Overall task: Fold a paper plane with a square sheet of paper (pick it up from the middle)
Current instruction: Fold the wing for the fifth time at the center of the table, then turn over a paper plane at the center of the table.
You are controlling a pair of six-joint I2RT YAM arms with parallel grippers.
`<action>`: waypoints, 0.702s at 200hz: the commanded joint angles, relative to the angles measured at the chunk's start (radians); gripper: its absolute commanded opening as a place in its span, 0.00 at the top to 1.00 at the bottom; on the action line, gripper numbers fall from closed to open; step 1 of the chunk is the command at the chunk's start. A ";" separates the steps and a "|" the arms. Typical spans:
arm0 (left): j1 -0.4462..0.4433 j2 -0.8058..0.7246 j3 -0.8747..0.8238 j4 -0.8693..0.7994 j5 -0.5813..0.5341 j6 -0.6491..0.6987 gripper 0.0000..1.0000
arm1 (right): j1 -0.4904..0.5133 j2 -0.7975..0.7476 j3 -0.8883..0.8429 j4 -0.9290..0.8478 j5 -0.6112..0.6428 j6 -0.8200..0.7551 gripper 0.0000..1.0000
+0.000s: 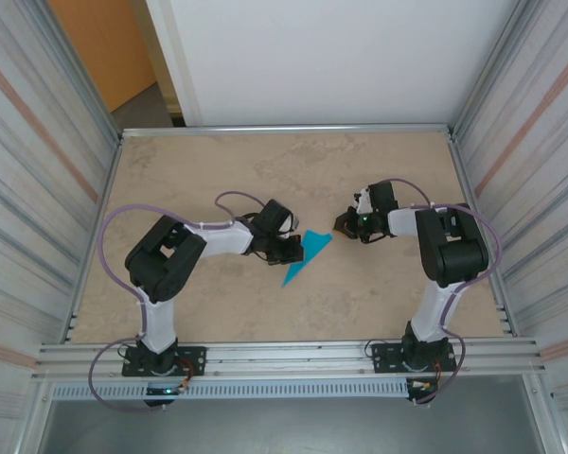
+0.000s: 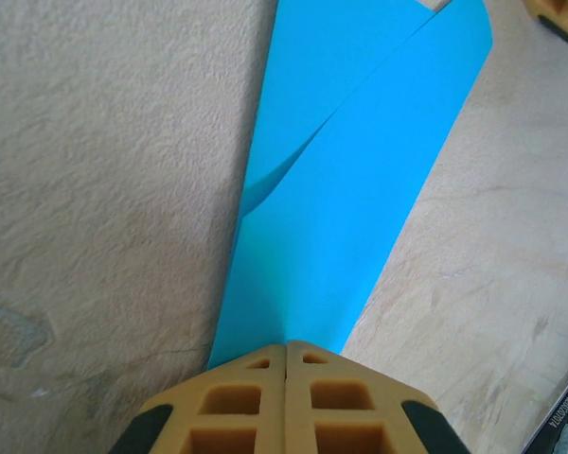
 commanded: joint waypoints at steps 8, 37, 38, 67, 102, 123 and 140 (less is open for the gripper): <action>0.006 0.003 0.015 -0.139 -0.011 0.018 1.00 | -0.008 -0.062 0.017 -0.013 0.072 -0.004 0.89; 0.008 -0.081 0.078 -0.141 -0.019 0.041 0.95 | -0.004 -0.192 0.028 -0.099 0.109 -0.008 0.79; 0.008 -0.083 0.080 -0.140 -0.021 0.042 0.94 | -0.003 -0.197 0.028 -0.104 0.111 -0.009 0.79; 0.025 -0.201 0.064 -0.111 -0.064 0.045 0.80 | 0.035 -0.306 0.043 -0.241 0.186 -0.010 0.64; 0.088 -0.340 -0.053 -0.102 -0.116 0.044 0.56 | 0.140 -0.420 0.047 -0.375 0.340 0.024 0.48; 0.143 -0.431 -0.153 -0.106 -0.145 0.046 0.41 | 0.229 -0.462 0.064 -0.443 0.435 0.070 0.43; 0.196 -0.506 -0.230 -0.114 -0.156 0.062 0.27 | 0.311 -0.464 0.080 -0.490 0.500 0.130 0.40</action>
